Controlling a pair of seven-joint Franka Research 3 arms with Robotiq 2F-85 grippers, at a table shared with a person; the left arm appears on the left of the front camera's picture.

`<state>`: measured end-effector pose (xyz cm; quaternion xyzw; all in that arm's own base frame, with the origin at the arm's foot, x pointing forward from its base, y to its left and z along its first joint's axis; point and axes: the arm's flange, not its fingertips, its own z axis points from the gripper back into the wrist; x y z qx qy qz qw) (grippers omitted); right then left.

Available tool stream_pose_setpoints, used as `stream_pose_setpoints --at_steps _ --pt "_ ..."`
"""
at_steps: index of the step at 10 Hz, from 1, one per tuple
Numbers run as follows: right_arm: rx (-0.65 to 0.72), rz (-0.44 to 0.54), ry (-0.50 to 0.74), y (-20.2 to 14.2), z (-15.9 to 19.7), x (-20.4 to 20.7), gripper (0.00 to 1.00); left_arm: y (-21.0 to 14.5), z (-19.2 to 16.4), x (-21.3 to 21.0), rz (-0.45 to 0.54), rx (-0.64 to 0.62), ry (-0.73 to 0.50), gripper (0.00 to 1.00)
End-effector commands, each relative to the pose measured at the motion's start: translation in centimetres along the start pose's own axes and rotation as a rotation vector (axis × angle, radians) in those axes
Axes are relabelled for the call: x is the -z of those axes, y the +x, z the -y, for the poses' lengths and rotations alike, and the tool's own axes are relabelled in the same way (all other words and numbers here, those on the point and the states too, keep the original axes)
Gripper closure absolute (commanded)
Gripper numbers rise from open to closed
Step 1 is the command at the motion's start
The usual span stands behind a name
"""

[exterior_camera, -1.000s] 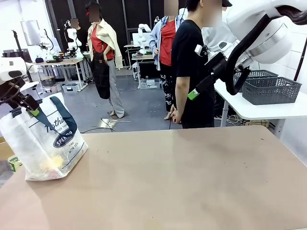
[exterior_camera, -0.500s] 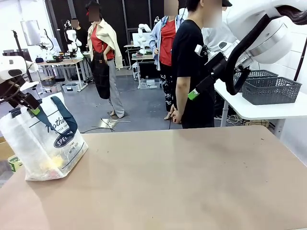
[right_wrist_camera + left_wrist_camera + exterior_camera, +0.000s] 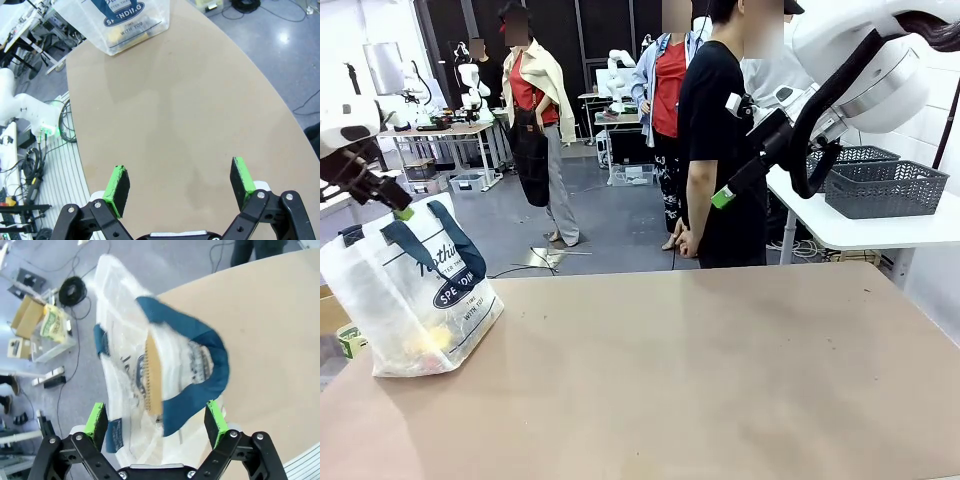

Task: Transfer purchased items from the store into the shopping bag.
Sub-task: Move the Reusable shopping bag to the right side of the table.

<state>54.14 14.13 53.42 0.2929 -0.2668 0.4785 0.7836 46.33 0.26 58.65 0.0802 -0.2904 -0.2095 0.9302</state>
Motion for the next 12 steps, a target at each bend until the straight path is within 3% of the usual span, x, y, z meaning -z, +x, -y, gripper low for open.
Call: stream_pose_setpoints --at_steps 1,6,8,12 --pt "0.006 0.002 0.005 -0.2 -0.2 0.0 0.00 1.5 0.6 -0.2 0.063 0.127 -0.176 0.00" --pt "0.006 0.002 0.005 -0.2 -0.2 0.0 0.00 5.7 4.1 1.7 0.283 0.486 -0.564 0.00" --pt "0.006 0.002 0.005 -0.2 -0.2 0.0 0.00 7.3 5.4 2.4 0.370 0.631 -0.624 0.00" --pt "0.006 0.002 0.005 -0.2 -0.2 0.0 0.00 9.5 7.5 3.8 0.416 0.710 -0.738 0.00"
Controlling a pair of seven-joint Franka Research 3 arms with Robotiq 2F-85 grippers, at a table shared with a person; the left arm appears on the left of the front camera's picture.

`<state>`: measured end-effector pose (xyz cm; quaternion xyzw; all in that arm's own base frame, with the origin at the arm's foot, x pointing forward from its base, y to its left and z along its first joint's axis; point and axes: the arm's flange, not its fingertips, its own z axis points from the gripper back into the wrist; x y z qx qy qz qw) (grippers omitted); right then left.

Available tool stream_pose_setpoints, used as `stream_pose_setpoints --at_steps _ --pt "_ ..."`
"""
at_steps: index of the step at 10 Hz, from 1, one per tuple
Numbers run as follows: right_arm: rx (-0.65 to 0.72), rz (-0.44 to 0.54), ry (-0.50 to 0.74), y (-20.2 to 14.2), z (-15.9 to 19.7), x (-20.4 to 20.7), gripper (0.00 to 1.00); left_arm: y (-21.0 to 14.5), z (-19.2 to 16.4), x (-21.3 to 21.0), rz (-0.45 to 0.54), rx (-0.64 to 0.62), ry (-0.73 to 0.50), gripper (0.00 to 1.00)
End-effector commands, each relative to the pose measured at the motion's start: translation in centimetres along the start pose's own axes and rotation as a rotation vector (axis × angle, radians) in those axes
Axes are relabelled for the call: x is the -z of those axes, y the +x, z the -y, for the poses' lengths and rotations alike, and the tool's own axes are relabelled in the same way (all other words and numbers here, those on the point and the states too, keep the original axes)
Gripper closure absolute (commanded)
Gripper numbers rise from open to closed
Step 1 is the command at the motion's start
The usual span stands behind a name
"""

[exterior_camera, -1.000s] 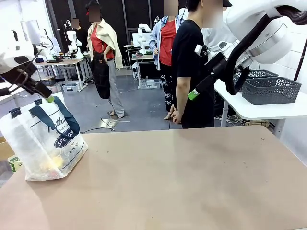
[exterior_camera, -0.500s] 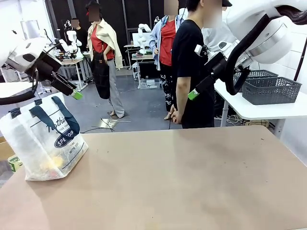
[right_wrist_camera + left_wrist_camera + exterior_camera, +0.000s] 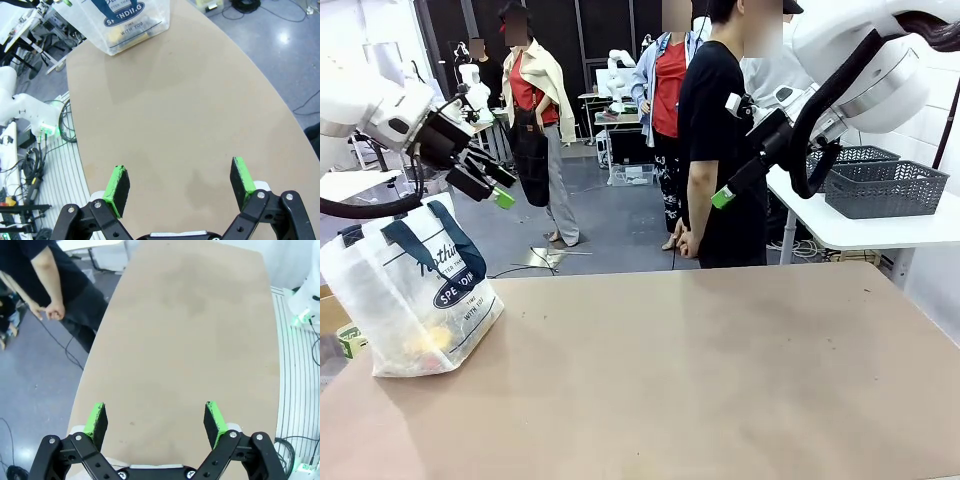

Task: Transfer purchased items from the store into the shopping bag.
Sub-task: Move the Reusable shopping bag to the right side of the table.

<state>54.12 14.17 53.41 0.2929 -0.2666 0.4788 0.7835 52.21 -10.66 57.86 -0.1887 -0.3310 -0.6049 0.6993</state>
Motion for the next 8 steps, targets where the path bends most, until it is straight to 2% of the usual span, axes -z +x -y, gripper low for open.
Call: stream_pose_setpoints --at_steps 1,4,5,8 --pt "0.006 0.002 0.004 -0.24 -0.13 0.02 0.00 0.36 -1.01 0.05 0.033 0.008 -0.041 0.00" --pt "0.006 0.002 0.004 -0.24 -0.13 0.02 0.00 0.24 -1.30 0.10 0.027 -0.051 -0.054 0.00" --pt "0.006 0.002 0.004 -0.24 -0.13 0.02 0.00 0.40 -0.52 0.76 0.012 -0.010 -0.053 0.00" --pt "0.006 0.002 0.004 -0.24 -0.13 0.02 0.00 0.40 -0.52 0.76 0.012 -0.010 -0.053 0.00"
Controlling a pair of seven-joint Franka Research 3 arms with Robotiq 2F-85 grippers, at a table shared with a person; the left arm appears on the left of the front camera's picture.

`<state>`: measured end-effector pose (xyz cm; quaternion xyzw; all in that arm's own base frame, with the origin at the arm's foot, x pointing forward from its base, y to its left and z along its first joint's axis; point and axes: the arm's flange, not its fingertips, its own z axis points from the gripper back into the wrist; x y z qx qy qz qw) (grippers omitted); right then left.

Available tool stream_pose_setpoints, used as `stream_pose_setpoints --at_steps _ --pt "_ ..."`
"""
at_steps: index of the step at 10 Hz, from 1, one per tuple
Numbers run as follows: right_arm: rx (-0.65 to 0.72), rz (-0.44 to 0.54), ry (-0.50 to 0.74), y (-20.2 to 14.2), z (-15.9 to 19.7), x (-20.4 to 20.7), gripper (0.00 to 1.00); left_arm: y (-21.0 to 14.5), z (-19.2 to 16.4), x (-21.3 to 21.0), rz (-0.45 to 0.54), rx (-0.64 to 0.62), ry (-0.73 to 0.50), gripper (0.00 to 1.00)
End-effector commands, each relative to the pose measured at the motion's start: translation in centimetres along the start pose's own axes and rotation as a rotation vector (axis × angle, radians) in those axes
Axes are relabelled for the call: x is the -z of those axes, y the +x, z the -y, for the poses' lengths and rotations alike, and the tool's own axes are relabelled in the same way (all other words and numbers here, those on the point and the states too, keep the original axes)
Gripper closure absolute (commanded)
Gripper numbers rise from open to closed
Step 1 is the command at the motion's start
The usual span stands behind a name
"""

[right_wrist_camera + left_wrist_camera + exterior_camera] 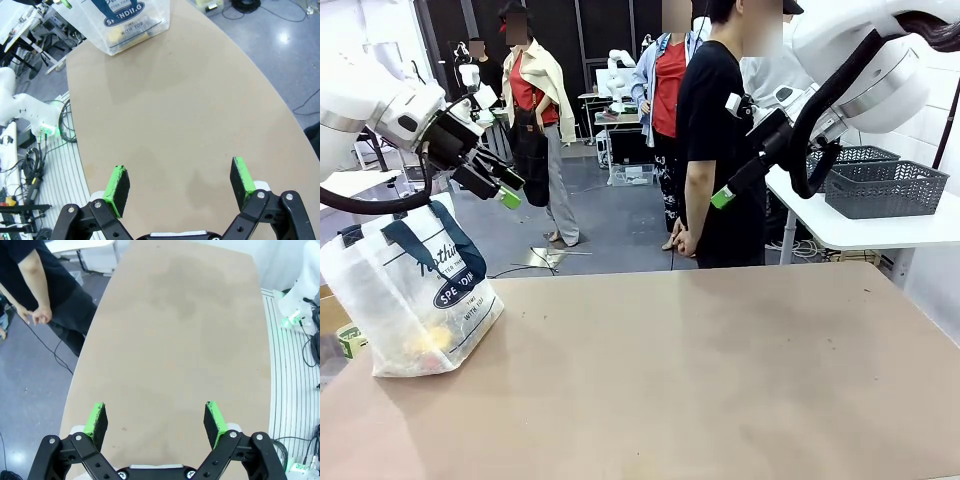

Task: Transfer purchased items from the store into the shopping bag.
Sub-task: Move the Reusable shopping bag to the right side of the table.

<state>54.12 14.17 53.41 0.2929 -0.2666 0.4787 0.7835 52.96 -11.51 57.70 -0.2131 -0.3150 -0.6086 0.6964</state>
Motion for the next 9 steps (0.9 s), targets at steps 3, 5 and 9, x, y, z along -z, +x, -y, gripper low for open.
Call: stream_pose_setpoints --at_steps 3,5,9 --pt "0.006 0.002 0.004 -0.24 -0.13 0.02 0.00 -0.14 0.02 -0.09 0.005 0.003 0.004 0.00" --pt "0.006 0.002 0.004 -0.24 -0.13 0.02 0.00 -0.14 0.02 -0.09 0.005 0.003 0.004 0.00" --pt "0.006 0.002 0.004 -0.24 -0.13 0.02 0.00 -0.14 0.02 -0.09 0.005 0.003 0.004 0.00"
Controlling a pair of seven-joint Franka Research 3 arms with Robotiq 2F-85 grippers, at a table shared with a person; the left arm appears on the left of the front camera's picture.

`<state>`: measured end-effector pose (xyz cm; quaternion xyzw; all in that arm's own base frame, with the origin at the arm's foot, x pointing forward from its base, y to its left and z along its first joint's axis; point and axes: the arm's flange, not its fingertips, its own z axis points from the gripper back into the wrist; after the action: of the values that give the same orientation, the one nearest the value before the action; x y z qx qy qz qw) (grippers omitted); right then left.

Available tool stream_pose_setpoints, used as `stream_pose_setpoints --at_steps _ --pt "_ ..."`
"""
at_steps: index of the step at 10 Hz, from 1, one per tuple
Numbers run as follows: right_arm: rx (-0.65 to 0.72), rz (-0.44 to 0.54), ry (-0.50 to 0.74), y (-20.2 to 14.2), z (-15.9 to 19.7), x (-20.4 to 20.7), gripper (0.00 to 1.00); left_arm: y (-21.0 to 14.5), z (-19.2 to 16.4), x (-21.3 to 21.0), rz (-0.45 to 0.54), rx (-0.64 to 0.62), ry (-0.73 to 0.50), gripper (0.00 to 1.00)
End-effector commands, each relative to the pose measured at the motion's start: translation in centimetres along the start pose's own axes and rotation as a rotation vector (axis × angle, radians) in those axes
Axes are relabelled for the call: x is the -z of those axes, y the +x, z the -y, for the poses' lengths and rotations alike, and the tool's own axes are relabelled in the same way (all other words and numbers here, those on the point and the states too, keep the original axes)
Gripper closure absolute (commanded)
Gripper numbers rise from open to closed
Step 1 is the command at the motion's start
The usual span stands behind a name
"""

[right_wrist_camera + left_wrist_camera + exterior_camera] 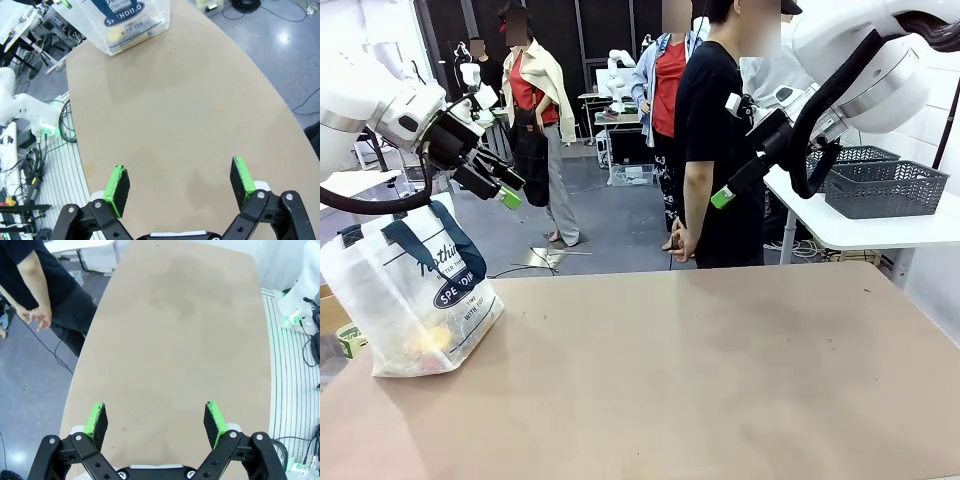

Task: Transfer purchased items from the store into the shopping bag.
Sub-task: Move the Reusable shopping bag to the right side of the table.

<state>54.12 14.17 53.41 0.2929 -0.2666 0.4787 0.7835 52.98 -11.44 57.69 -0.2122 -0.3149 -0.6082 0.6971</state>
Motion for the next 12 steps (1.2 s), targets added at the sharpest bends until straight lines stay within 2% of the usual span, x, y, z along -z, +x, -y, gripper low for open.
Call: stream_pose_setpoints --at_steps 1,12 --pt "0.006 0.002 0.004 -0.24 -0.13 0.02 0.00 -0.08 0.05 -0.05 0.006 0.004 0.003 0.00" --pt "0.006 0.002 0.004 -0.24 -0.13 0.02 0.00 -0.08 0.05 -0.05 0.006 0.004 0.003 0.00"
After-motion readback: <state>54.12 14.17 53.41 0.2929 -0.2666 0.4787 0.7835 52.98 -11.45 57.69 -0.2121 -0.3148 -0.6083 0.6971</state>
